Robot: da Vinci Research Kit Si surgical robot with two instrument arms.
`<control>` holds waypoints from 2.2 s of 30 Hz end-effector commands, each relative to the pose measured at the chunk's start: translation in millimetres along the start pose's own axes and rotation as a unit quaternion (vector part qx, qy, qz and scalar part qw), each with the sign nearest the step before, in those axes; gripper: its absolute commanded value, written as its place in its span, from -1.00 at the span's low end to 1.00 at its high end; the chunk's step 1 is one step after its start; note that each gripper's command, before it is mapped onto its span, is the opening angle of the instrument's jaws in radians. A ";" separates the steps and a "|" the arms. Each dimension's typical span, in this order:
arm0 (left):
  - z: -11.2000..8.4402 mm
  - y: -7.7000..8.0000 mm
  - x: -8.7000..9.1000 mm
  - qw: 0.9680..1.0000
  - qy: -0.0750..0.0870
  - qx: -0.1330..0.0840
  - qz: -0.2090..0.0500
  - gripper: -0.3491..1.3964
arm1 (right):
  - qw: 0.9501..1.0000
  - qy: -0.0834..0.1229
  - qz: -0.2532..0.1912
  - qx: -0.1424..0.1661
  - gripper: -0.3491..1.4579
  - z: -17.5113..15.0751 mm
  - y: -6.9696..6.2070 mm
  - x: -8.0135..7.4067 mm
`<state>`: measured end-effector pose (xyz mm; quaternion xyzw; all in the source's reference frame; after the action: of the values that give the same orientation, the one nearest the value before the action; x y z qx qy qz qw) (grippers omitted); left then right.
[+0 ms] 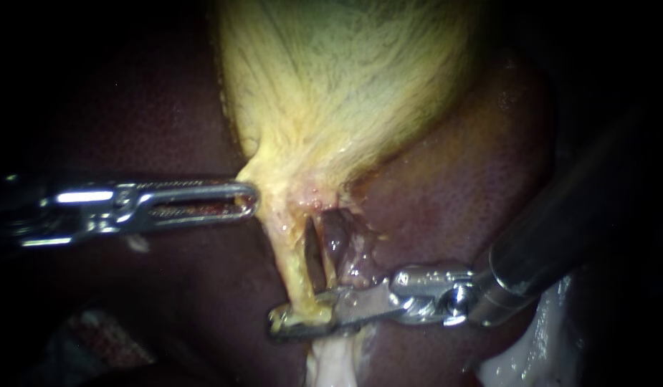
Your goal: Going back first clip left tube
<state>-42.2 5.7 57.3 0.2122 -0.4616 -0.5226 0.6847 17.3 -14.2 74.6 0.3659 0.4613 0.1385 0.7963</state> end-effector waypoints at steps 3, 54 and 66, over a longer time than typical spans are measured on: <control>-0.1 0.0 0.0 1.000 0.000 0.000 0.000 -0.81 | 1.000 0.000 0.000 0.000 -1.00 0.0 0.0 0.0; -0.7 -0.2 0.0 1.000 0.001 0.001 0.000 -0.81 | 0.972 0.036 -0.222 -0.075 0.05 -2.4 -0.8 1.5; -0.6 0.2 0.2 1.000 0.001 0.001 0.001 -0.81 | 0.974 0.040 -0.207 -0.081 0.05 -8.9 -2.2 1.6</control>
<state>-41.6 5.5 57.3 0.2130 -0.4617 -0.5213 0.6853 10.1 -10.6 69.1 0.1914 0.5456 0.0226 0.8156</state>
